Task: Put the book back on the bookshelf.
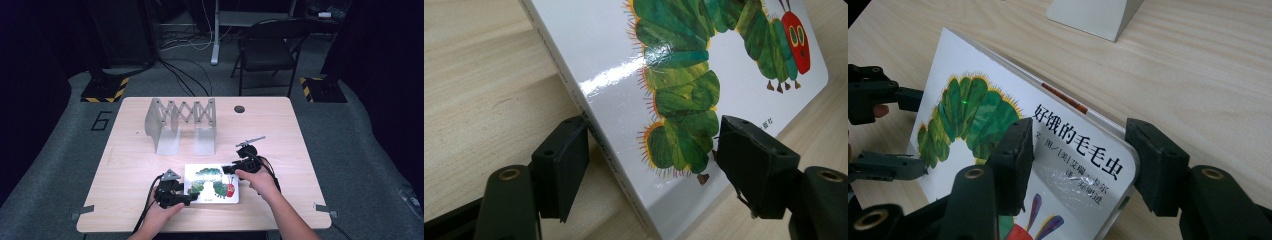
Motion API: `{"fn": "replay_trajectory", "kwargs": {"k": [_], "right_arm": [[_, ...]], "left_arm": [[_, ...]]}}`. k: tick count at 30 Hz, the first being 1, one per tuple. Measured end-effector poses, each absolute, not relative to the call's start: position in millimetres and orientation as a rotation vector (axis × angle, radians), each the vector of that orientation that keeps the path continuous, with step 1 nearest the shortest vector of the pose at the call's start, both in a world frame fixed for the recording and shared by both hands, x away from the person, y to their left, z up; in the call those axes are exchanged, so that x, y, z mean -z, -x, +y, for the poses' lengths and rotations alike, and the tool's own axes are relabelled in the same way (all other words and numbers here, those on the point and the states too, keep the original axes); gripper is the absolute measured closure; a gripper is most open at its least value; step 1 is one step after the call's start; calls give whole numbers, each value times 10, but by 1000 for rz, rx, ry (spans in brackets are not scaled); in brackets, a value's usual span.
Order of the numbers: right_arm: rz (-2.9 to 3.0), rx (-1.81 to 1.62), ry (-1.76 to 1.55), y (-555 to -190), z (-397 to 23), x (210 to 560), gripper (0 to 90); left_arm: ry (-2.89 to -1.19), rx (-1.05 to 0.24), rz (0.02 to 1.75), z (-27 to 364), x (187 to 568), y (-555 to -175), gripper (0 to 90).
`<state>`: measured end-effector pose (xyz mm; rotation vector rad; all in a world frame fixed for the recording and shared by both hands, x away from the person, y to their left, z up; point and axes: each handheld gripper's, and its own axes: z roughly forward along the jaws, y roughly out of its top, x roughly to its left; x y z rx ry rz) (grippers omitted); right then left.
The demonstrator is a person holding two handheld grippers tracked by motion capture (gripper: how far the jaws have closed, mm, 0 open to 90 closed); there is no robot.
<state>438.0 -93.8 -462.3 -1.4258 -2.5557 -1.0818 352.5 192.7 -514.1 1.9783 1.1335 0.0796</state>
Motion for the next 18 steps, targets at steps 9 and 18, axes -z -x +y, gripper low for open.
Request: {"fn": "replay_trajectory", "kwargs": {"k": [9,18], "right_arm": [[-2572,1101,1415,-4362,-922,4580,467],[-2583,1126,1402,-4339,-907,4534,483]], "left_arm": [[-1968,-84,1158,1981,5084,-3542,394],[-1950,-117,1184,1998,5043,-3529,444]]}}
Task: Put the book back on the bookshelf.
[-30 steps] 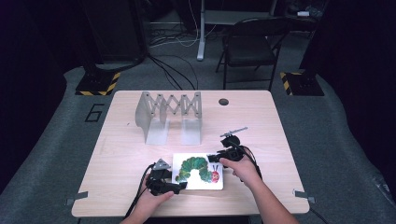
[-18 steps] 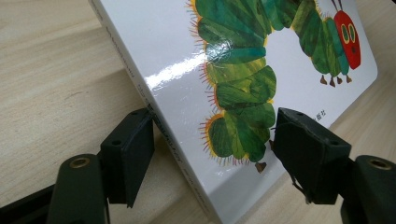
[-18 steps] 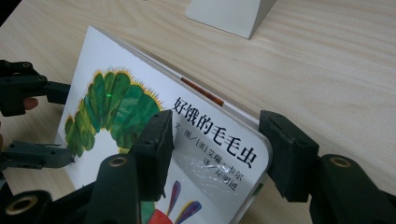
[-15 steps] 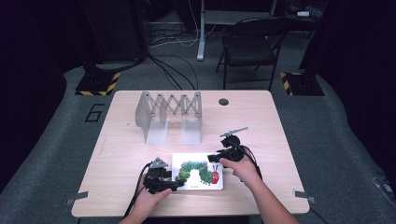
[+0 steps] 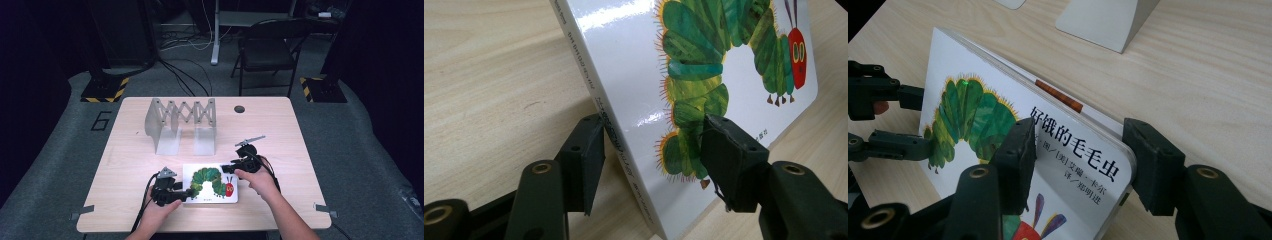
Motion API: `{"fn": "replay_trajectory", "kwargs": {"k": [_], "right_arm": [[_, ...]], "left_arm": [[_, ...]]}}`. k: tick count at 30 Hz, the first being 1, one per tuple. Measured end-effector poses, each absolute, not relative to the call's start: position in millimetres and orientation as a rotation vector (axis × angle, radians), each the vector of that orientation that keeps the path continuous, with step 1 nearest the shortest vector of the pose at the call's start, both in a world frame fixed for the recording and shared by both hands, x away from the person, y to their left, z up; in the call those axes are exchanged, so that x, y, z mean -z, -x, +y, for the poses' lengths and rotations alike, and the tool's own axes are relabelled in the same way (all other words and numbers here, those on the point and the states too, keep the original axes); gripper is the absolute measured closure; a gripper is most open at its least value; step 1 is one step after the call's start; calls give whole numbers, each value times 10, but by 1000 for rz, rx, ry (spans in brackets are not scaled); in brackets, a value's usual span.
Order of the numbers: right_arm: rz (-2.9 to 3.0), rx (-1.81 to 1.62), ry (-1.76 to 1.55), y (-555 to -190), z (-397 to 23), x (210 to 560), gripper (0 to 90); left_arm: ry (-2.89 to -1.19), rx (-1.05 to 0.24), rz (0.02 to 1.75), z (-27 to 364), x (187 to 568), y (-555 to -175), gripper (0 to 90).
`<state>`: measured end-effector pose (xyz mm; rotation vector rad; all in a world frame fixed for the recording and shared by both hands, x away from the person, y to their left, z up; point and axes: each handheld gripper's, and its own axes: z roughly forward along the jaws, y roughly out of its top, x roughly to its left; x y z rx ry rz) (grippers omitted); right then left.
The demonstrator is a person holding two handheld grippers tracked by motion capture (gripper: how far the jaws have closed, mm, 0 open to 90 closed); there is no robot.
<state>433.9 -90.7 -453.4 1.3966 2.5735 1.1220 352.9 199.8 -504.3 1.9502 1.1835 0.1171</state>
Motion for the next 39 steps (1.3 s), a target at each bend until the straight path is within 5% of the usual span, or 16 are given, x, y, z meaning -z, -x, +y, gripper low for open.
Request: {"fn": "replay_trajectory", "kwargs": {"k": [39], "right_arm": [[2539,-1222,-1227,-4136,-740,4162,487]], "left_arm": [[-1933,-325,1170,2163,4833,-3501,573]]}}
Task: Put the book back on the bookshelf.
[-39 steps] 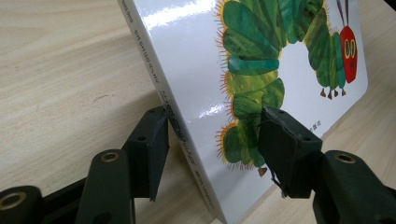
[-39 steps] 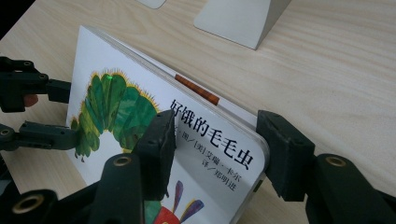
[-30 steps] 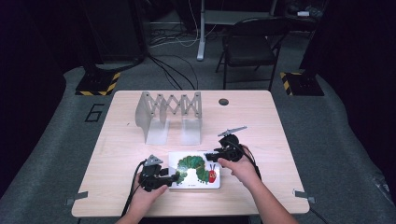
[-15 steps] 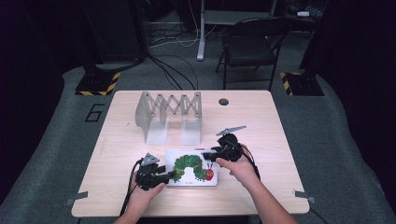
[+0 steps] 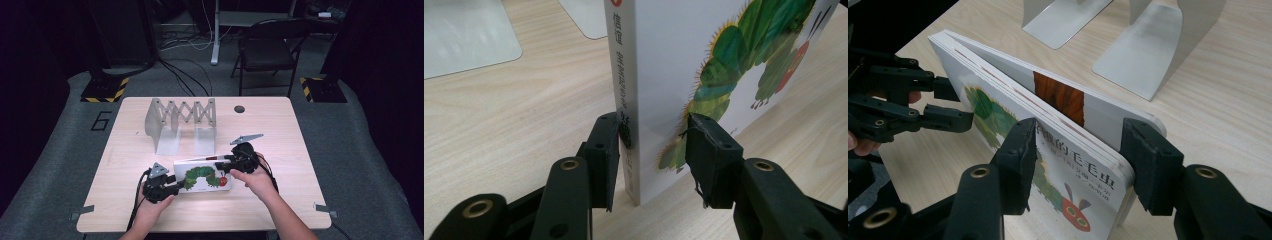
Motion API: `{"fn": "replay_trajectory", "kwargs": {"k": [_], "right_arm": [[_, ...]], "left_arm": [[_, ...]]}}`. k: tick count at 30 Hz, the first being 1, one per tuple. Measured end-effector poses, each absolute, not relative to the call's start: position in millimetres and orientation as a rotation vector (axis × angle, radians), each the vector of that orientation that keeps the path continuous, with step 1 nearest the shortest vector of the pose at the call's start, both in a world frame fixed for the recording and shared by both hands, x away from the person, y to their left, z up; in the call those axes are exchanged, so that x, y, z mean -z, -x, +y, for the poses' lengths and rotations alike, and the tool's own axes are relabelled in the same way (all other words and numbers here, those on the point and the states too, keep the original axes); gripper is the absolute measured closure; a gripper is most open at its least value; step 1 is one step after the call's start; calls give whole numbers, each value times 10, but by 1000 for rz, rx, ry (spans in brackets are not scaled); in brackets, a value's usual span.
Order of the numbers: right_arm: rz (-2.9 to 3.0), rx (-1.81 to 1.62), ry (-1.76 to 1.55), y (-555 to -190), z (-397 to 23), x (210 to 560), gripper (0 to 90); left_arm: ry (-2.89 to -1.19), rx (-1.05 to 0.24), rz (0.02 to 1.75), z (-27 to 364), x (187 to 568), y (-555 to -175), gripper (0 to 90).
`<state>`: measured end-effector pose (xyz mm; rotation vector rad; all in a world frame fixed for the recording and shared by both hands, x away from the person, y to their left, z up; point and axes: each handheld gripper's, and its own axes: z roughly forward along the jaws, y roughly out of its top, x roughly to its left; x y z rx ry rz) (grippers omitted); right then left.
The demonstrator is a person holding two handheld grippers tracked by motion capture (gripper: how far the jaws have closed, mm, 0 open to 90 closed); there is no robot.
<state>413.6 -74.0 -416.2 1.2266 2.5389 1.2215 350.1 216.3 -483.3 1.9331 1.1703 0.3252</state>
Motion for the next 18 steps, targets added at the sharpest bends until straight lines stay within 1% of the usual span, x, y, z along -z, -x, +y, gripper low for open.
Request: {"fn": "replay_trajectory", "kwargs": {"k": [18], "right_arm": [[2595,-1235,-1179,-4079,-771,4166,482]], "left_arm": [[-1970,-341,1109,2180,4832,-3443,569]]}}
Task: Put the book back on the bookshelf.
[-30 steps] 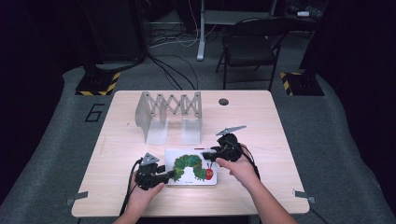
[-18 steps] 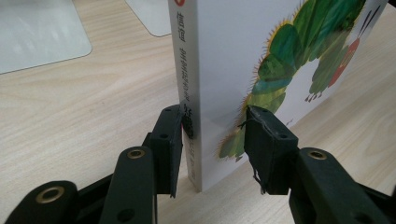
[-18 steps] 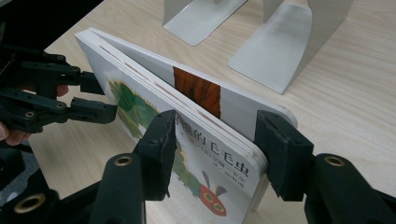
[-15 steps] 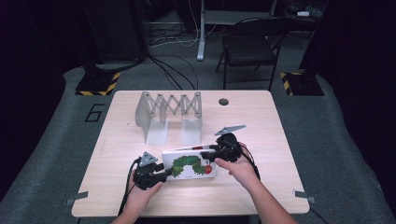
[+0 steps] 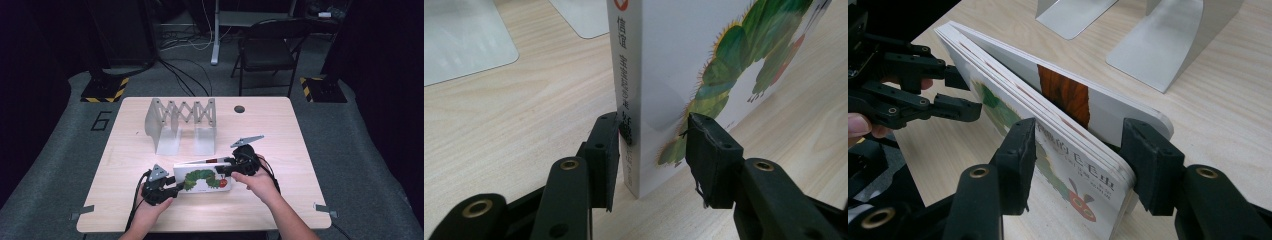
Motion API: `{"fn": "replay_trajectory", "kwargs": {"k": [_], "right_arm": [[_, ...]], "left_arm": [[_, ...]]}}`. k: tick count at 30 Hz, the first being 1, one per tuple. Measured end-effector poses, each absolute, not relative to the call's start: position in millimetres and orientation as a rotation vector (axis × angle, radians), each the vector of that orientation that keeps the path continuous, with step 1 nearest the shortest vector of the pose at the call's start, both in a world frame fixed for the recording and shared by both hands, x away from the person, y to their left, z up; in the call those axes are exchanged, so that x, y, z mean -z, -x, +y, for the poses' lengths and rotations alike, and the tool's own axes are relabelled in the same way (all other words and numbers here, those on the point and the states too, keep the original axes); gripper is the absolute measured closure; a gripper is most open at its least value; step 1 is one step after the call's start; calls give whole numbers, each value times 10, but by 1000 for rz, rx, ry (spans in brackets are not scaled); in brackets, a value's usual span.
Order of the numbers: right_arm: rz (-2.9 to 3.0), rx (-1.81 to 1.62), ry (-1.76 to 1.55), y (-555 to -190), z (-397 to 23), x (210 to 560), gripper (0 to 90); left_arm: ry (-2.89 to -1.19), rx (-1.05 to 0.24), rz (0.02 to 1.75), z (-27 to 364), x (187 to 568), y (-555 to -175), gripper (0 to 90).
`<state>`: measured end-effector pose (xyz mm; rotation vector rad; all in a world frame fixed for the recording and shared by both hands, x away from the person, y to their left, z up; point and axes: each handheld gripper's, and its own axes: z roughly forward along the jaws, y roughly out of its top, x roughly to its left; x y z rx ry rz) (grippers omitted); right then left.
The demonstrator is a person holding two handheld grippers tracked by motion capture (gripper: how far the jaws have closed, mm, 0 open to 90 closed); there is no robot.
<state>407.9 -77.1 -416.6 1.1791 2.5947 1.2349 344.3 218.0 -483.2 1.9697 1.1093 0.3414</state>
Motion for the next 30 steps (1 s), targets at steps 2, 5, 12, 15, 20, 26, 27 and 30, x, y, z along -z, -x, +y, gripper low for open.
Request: {"fn": "replay_trajectory", "kwargs": {"k": [2,5,12,15,20,26,27,30], "right_arm": [[2598,-1227,-1176,-4071,-765,4165,483],[2600,-1225,-1173,-4059,-757,4165,483],[2605,-1224,-1164,-4029,-762,4161,484],[2603,-1229,-1164,-4010,-763,4157,484],[2606,-1226,-1163,-3974,-771,4153,483],[2603,-1230,-1165,-3946,-779,4165,485],[2602,-1228,-1150,-3942,-780,4168,483],[2605,-1224,-1163,-3923,-781,4168,481]], "left_arm": [[-1973,-340,1106,2179,4832,-3438,553],[-1981,-345,1092,2172,4834,-3432,509],[-1996,-325,1077,2167,4823,-3443,461],[-1999,-322,1079,2161,4820,-3454,444],[-1992,-326,1099,2160,4813,-3483,386],[-1984,-321,1047,2166,4755,-3511,371],[-1986,-323,1038,2154,4745,-3508,372],[-1995,-341,1001,2124,4711,-3506,374]]}}
